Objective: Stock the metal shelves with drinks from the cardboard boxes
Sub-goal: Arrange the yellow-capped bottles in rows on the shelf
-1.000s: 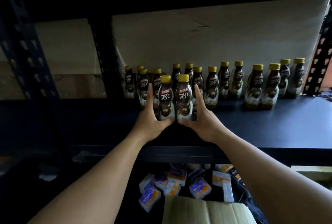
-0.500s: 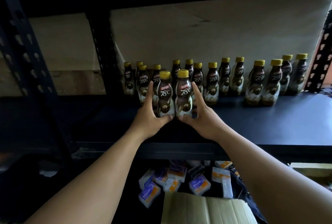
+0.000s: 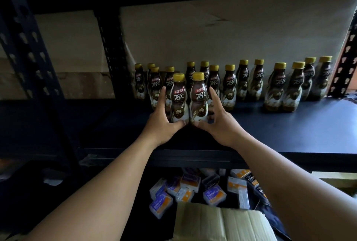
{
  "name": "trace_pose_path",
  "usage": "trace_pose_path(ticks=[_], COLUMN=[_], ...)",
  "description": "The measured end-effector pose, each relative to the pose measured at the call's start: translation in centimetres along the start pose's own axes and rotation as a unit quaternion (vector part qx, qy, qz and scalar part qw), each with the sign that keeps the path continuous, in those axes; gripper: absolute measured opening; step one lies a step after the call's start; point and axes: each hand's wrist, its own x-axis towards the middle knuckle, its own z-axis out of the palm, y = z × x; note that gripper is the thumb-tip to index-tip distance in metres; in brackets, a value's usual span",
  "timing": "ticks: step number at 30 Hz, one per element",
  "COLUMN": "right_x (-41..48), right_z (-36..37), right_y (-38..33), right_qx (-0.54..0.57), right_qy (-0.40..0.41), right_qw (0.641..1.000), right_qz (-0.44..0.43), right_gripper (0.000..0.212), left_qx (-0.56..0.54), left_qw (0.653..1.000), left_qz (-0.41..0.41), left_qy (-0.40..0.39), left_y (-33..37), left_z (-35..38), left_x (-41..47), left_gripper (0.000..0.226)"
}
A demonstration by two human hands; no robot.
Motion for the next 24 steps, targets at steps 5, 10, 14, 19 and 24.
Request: trace_pose_path(ticks=[5, 10, 14, 19, 24], right_x=[0.2, 0.1, -0.2, -0.3, -0.2], right_z=[0.2, 0.2, 0.1, 0.2, 0.6], right_y=[0.0, -0.3, -0.5, -0.6, -1.3], right_qx=[-0.008, -0.020, -0.038, -0.062, -0.106], right_qy=[-0.002, -0.008, -0.014, 0.001, -0.005], right_qw=[1.000, 0.999, 0.998, 0.997, 0.993], right_qz=[-0.002, -0.027, -0.052, -0.053, -0.044], right_gripper=[0.115, 0.114, 0.111, 0.112, 0.116], left_qx=[0.000, -0.007, 0.003, 0.043, 0.073], left_qw=[1.000, 1.000, 1.000, 0.998, 0.996], left_qz=[-0.008, -0.006, 0.005, 0.014, 0.015], left_qy=[0.012, 0.013, -0.010, -0.040, -0.043], left_y=[0.0, 0.1, -0.2, -0.2, 0.3], left_z=[-0.1, -0.2, -0.2, -0.8, -2.0], left_x=[0.1, 0.0, 0.0, 0.1, -0.8], left_gripper=[0.119, 0.122, 0.122, 0.121, 0.120])
